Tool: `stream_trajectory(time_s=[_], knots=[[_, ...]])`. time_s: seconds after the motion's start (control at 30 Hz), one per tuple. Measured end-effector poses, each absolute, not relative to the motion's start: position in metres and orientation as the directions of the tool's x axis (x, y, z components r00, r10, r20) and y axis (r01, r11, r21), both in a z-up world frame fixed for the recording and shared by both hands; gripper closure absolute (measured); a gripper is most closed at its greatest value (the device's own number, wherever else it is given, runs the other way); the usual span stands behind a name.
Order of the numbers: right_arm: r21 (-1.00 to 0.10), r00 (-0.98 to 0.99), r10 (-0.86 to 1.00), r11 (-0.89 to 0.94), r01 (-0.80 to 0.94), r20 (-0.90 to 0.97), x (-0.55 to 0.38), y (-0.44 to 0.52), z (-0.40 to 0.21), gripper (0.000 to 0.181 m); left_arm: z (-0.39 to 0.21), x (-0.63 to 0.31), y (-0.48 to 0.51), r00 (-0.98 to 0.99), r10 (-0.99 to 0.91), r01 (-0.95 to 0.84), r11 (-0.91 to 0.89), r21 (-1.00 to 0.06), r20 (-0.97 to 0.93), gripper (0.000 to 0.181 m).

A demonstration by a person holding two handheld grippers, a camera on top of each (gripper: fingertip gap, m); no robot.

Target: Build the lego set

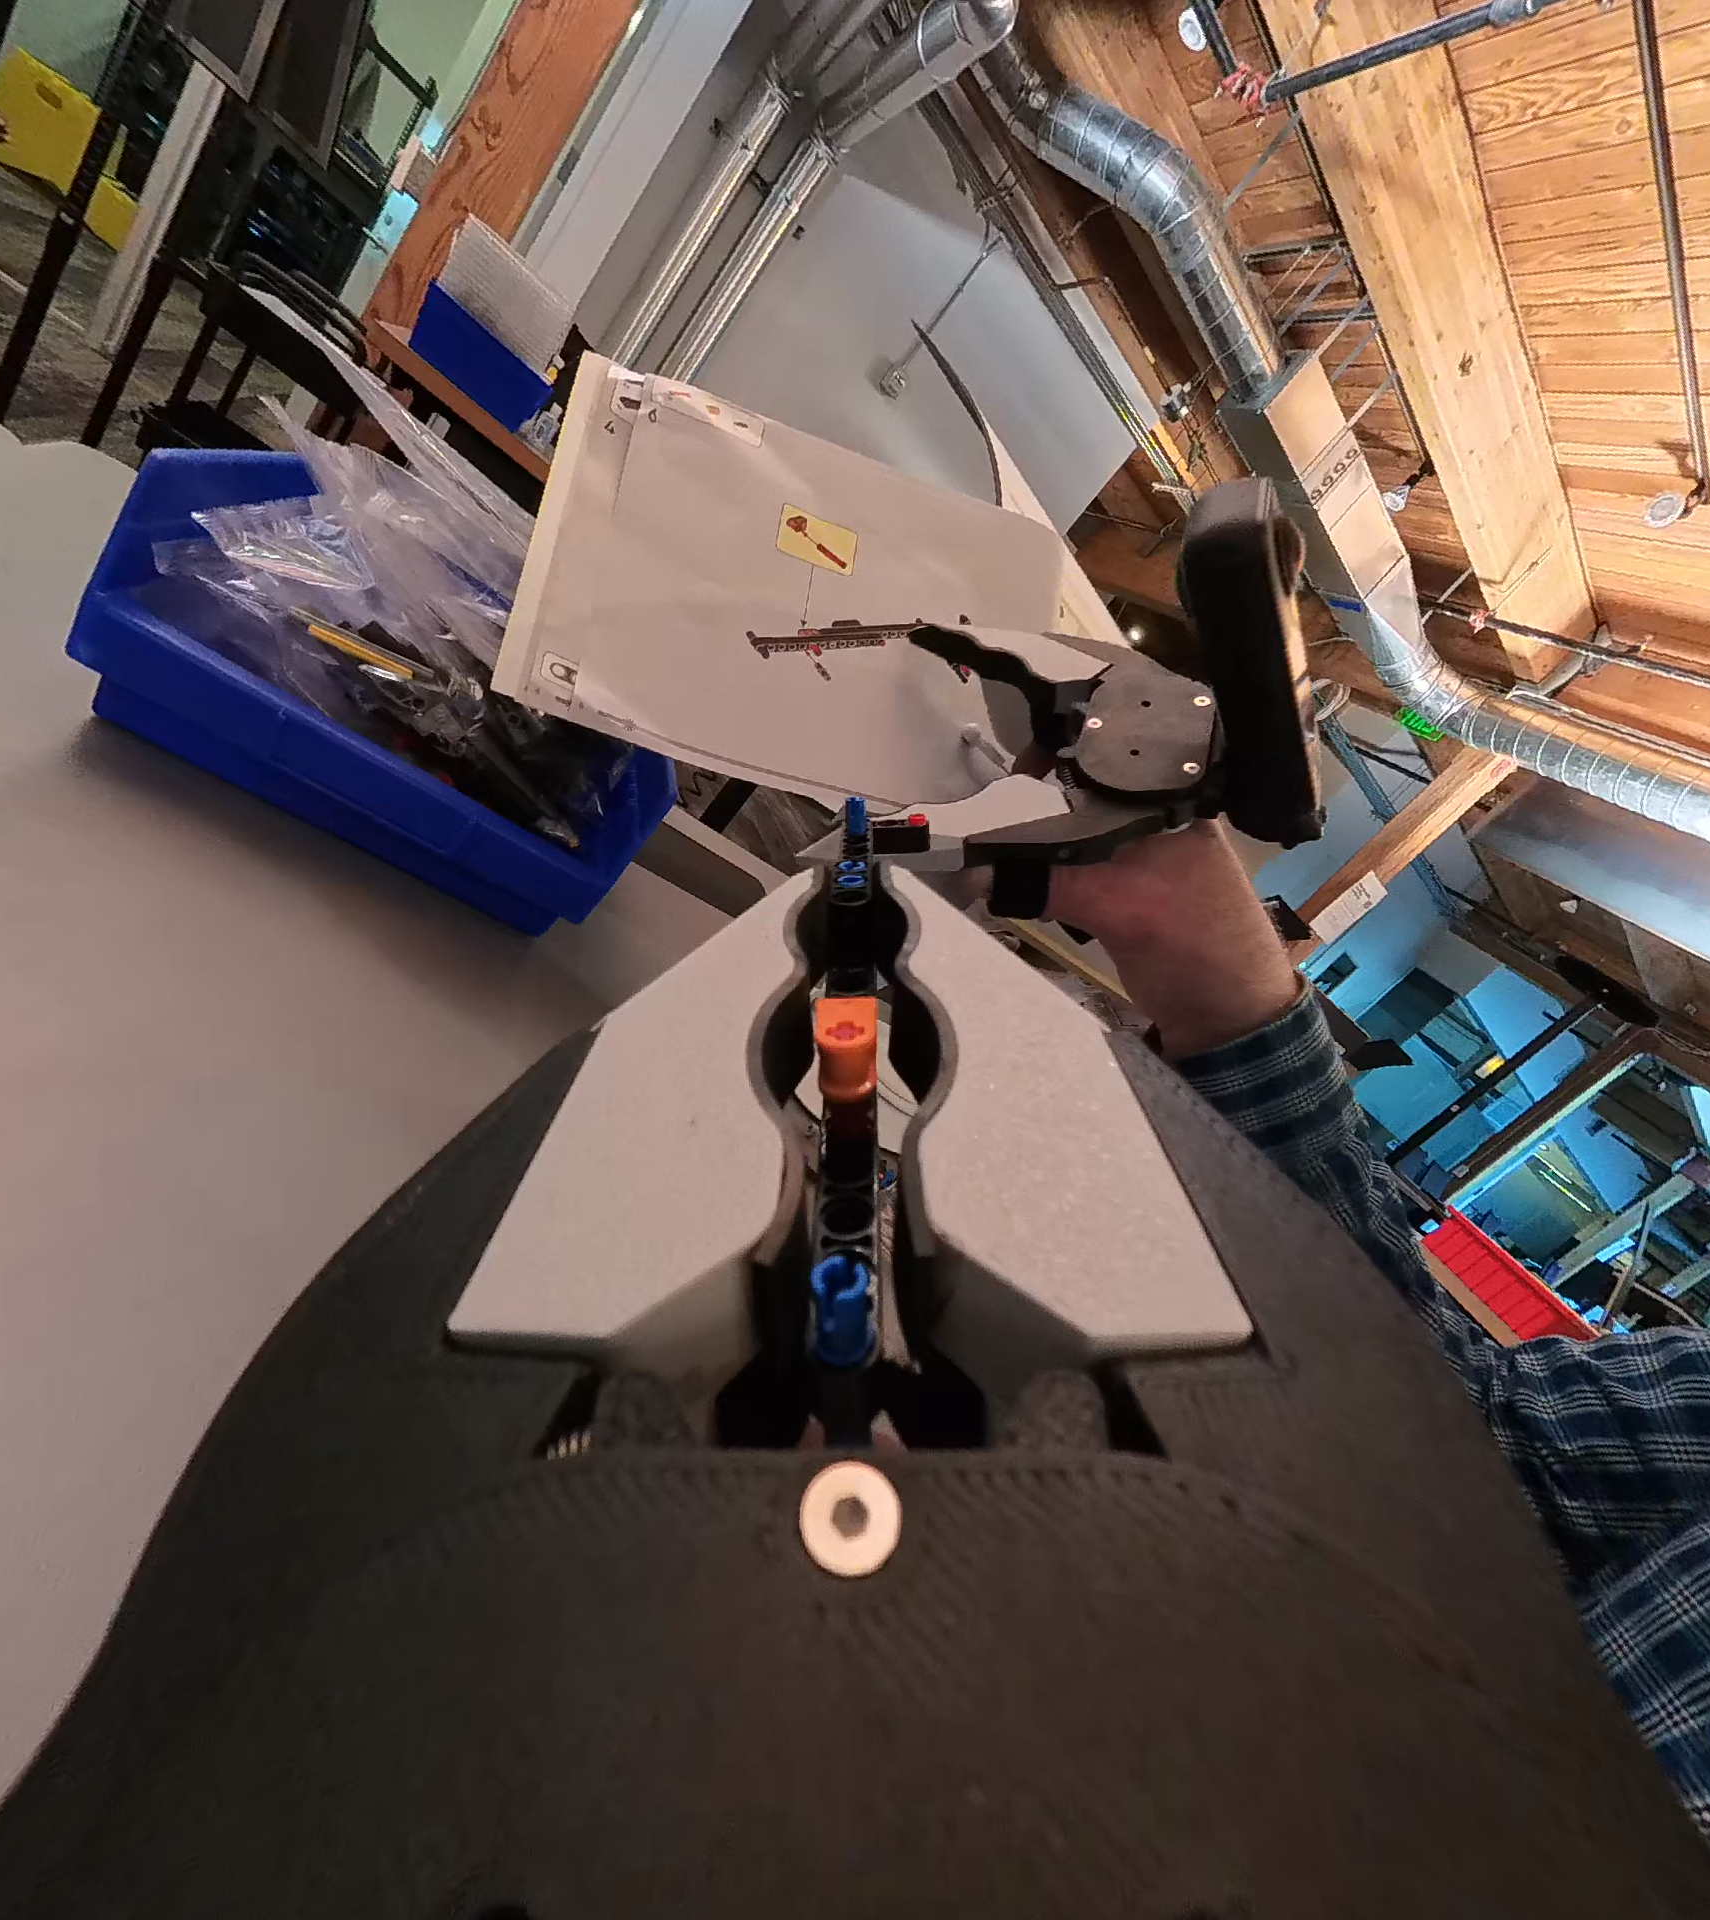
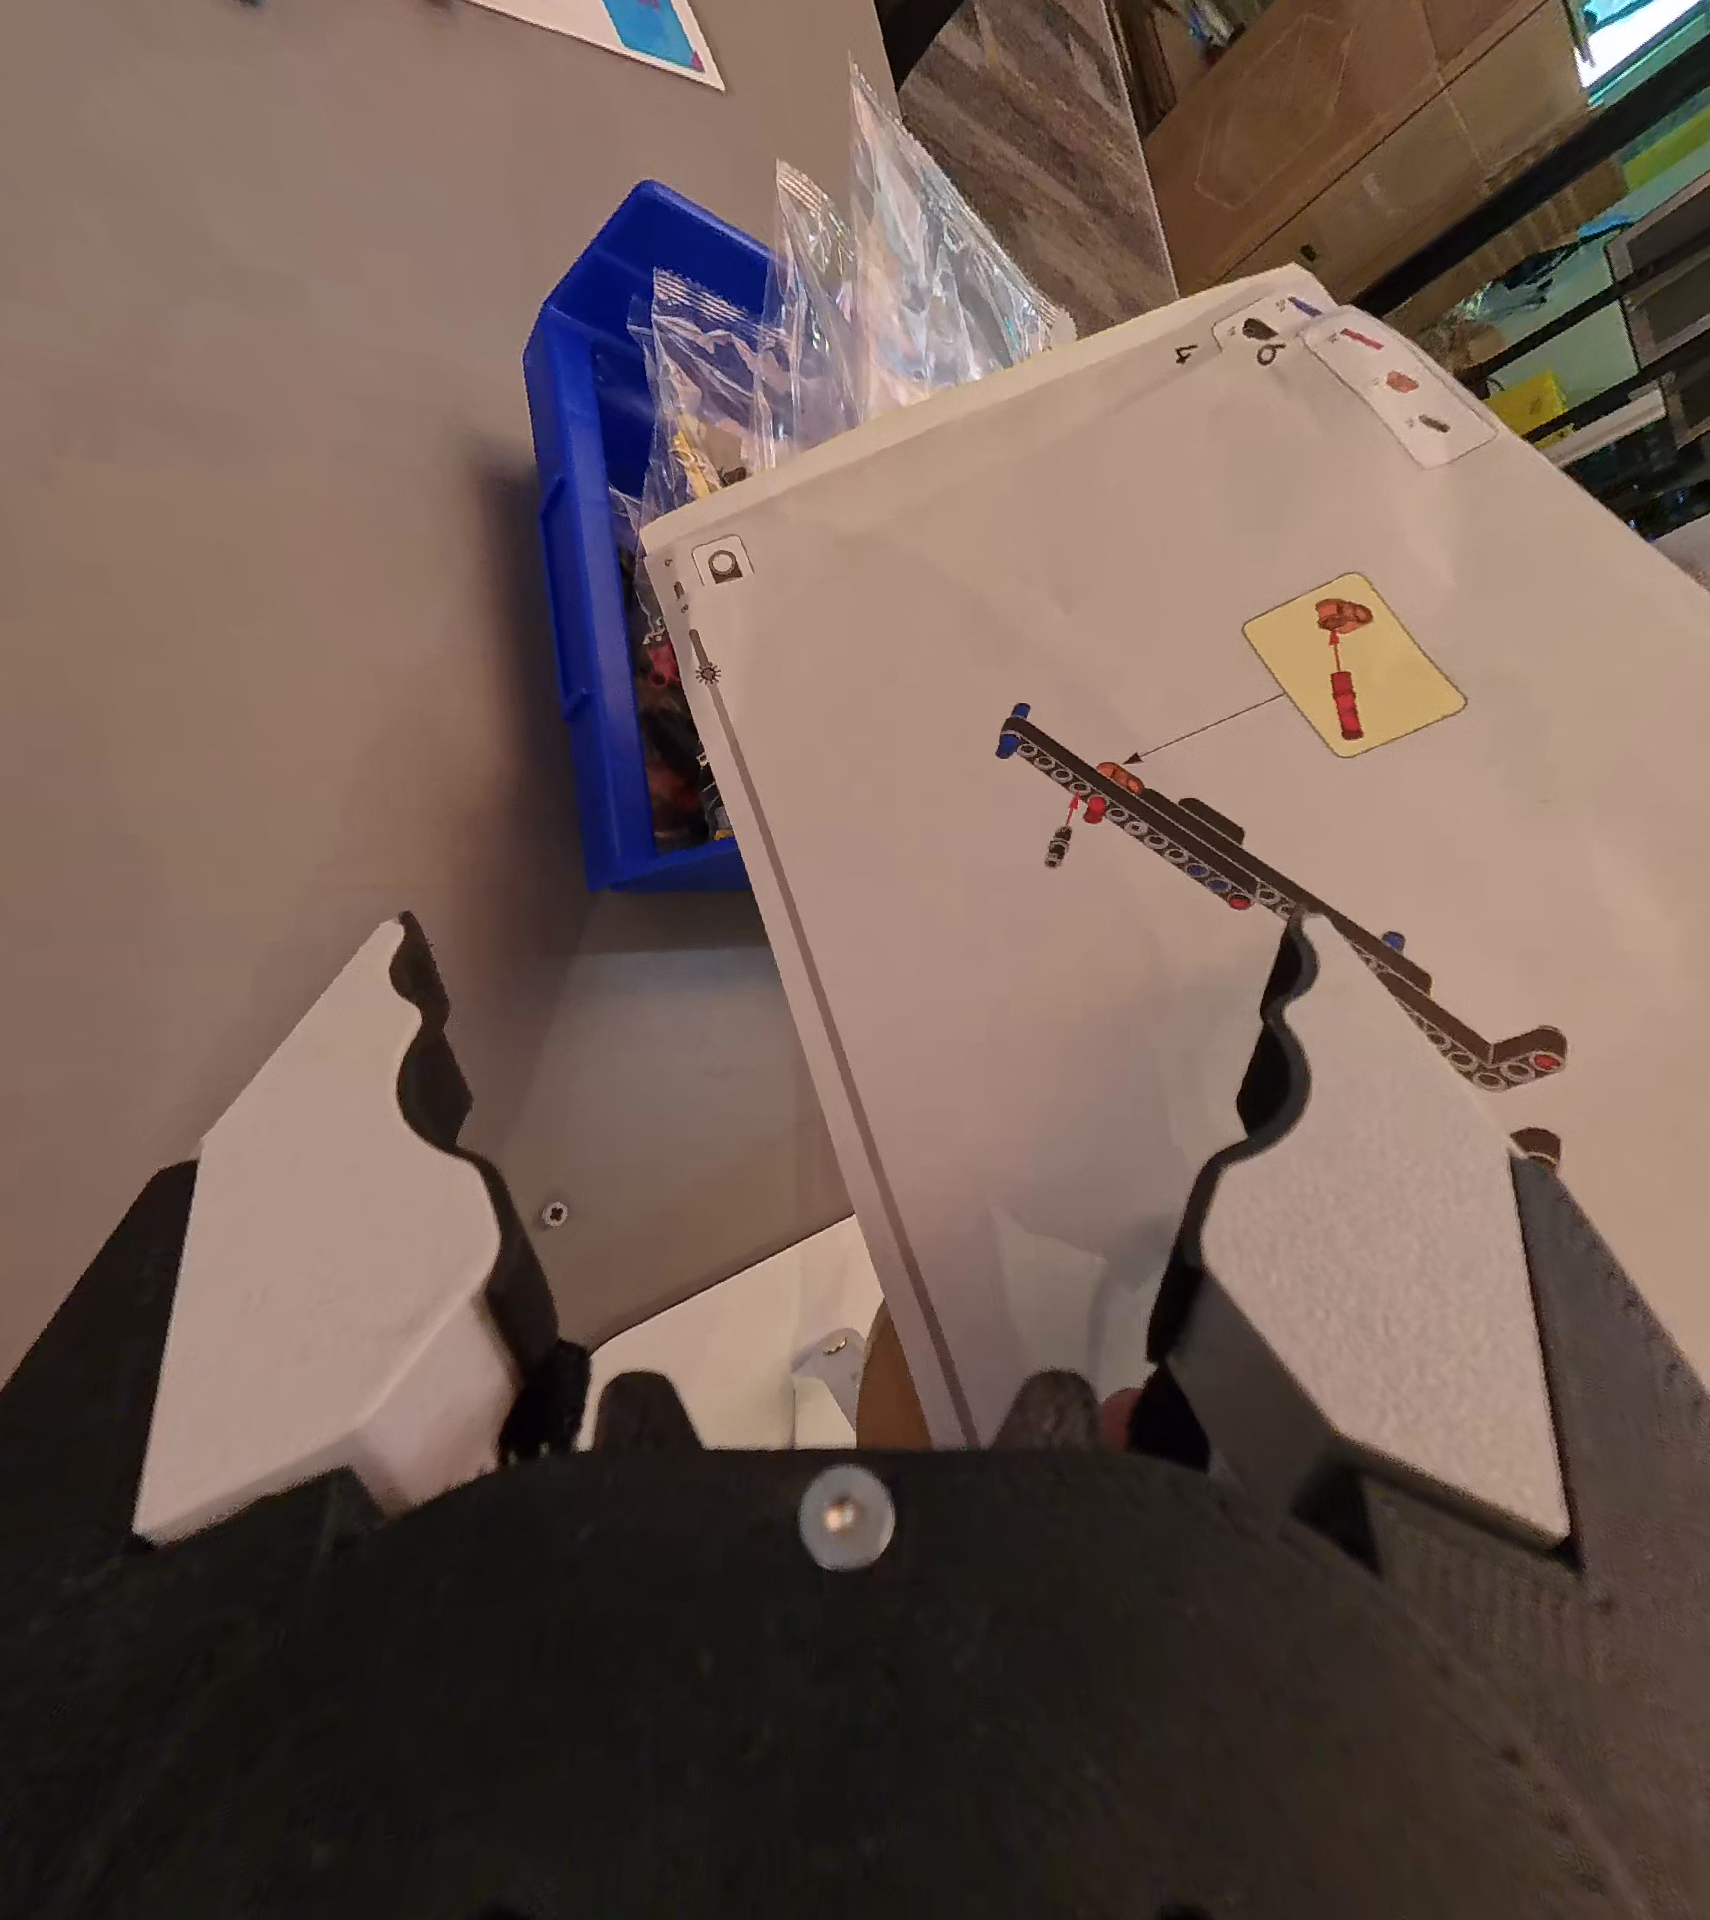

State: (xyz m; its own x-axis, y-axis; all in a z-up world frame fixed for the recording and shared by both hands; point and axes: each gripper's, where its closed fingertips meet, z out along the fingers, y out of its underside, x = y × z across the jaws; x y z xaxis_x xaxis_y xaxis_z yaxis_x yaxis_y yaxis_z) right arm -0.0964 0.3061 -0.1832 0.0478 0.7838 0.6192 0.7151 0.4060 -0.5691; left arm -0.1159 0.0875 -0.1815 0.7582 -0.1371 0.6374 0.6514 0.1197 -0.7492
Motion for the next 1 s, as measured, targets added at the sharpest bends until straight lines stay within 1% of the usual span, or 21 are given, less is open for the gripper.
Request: stream_trajectory(time_s=[0.2, 0.5, 0.63, 0.7, 0.73, 0.8, 0.83, 0.9, 1.0], knots=[[-0.548, 0.039, 0.780, 0.403, 0.733, 0.625, -0.099, 0.310, -0.189, 0.031, -0.181, -0.115, 0.088, 0.760, -0.139, 0.650, 0.118, -0.751, 0.635, 0.176], [-0.551, -0.011, 0.789, 0.439, 0.710, 0.615, -0.097, 0.294, -0.187, 0.033, -0.179, -0.118, 0.088, 0.752, -0.142, 0.659, 0.124, -0.742, 0.644, 0.176], [-0.631, -0.048, 0.823, 0.469, 0.617, 0.565, -0.083, 0.263, -0.176, 0.043, -0.177, -0.120, 0.086, 0.734, -0.150, 0.679, 0.132, -0.722, 0.662, 0.176], [-0.684, -0.083, 0.851, 0.472, 0.557, 0.519, -0.074, 0.243, -0.173, 0.053, -0.176, -0.120, 0.086, 0.717, -0.159, 0.697, 0.132, -0.705, 0.679, 0.176], [-0.708, -0.110, 0.858, 0.480, 0.519, 0.502, -0.070, 0.231, -0.170, 0.064, -0.176, -0.121, 0.086, 0.699, -0.169, 0.715, 0.132, -0.687, 0.695, 0.176], [-0.737, -0.197, 0.850, 0.523, 0.428, 0.488, -0.060, 0.200, -0.164, 0.094, -0.177, -0.122, 0.085, 0.661, -0.182, 0.750, 0.137, -0.647, 0.728, 0.176], [-0.745, -0.252, 0.834, 0.552, 0.375, 0.491, -0.055, 0.181, -0.163, 0.101, -0.178, -0.122, 0.086, 0.653, -0.180, 0.757, 0.136, -0.639, 0.736, 0.176], [-0.740, -0.319, 0.792, 0.604, 0.295, 0.520, -0.050, 0.151, -0.163, 0.100, -0.179, -0.121, 0.086, 0.642, -0.182, 0.766, 0.132, -0.629, 0.744, 0.176], [-0.700, -0.394, 0.742, 0.659, 0.275, 0.543, -0.048, 0.118, -0.178, 0.095, -0.175, -0.115, 0.088, 0.596, -0.217, 0.802, 0.117, -0.586, 0.773, 0.176]])
